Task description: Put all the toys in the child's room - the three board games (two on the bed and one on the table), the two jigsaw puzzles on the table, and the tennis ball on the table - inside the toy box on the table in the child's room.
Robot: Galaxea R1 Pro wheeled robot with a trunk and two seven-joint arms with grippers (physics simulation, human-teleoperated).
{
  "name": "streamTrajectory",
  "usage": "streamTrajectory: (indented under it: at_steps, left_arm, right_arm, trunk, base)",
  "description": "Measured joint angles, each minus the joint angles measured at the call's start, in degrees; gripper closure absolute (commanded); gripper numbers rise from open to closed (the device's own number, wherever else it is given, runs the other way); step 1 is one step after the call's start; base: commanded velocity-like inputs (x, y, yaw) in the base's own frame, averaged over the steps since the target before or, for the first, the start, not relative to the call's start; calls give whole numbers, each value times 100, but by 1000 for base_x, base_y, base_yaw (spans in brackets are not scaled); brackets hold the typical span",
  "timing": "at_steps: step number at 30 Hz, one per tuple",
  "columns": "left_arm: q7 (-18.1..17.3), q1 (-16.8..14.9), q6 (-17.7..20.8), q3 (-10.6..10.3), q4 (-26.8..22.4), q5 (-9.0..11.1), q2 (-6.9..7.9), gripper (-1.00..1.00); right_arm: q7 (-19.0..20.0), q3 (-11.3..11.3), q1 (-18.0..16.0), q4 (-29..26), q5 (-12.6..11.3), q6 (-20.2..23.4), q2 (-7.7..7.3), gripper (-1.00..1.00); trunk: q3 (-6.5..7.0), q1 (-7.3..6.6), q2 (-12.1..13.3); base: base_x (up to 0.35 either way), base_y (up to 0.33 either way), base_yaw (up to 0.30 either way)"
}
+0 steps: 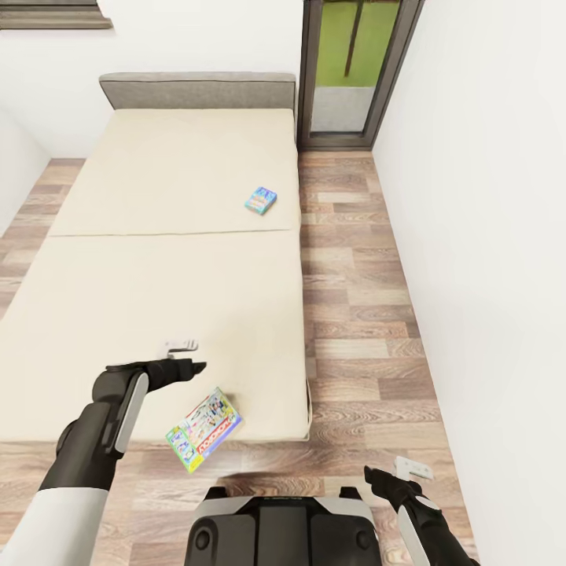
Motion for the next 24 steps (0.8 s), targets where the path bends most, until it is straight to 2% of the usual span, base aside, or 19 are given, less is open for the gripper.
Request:
streamTrajectory:
  at_steps: [10, 24]
  left_arm:
    - [-6, 0, 35, -3, 8, 2, 9, -100]
    - [1, 2, 30, -45, 24, 3, -50, -100]
  right_arm:
    - [2, 1, 0, 0, 5, -2, 0, -100]
    - [-2, -7, -1, 51, -7, 10, -1, -100]
  trunk:
    - [92, 0, 0]
    - [219, 0, 0]
  base:
    - [0, 0, 0]
    - [0, 0, 0]
